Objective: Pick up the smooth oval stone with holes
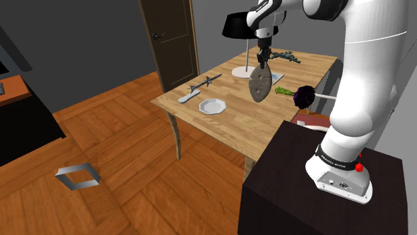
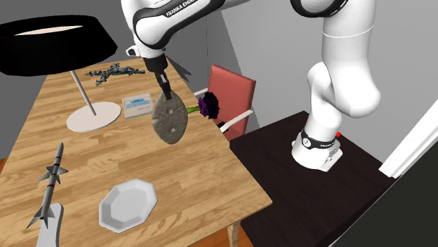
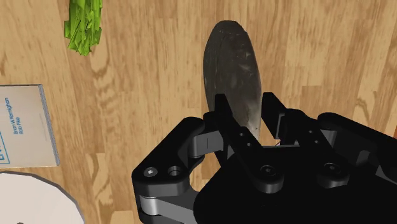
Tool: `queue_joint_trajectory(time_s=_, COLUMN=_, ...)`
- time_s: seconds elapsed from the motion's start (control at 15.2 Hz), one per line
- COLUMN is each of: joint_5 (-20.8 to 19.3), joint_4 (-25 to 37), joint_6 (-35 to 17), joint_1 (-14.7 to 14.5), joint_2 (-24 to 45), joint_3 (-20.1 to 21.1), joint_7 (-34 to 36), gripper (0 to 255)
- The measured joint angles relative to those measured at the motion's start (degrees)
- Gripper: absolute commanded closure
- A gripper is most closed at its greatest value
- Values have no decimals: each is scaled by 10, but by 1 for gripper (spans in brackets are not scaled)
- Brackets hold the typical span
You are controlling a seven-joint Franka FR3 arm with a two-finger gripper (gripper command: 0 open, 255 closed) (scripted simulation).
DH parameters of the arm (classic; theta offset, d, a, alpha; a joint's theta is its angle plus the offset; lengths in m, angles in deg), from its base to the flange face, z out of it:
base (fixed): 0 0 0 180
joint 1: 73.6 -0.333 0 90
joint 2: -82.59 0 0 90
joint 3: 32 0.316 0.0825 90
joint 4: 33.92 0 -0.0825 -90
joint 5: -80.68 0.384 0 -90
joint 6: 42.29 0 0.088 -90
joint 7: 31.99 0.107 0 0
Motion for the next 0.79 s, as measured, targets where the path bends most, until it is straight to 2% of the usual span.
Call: queue_joint_trajectory(time_s=0.79, joint_5=-10, joint_4=65, joint_6=82, joint_1=1, joint_2=-19, joint_3=-5, joint_7=3, gripper=255)
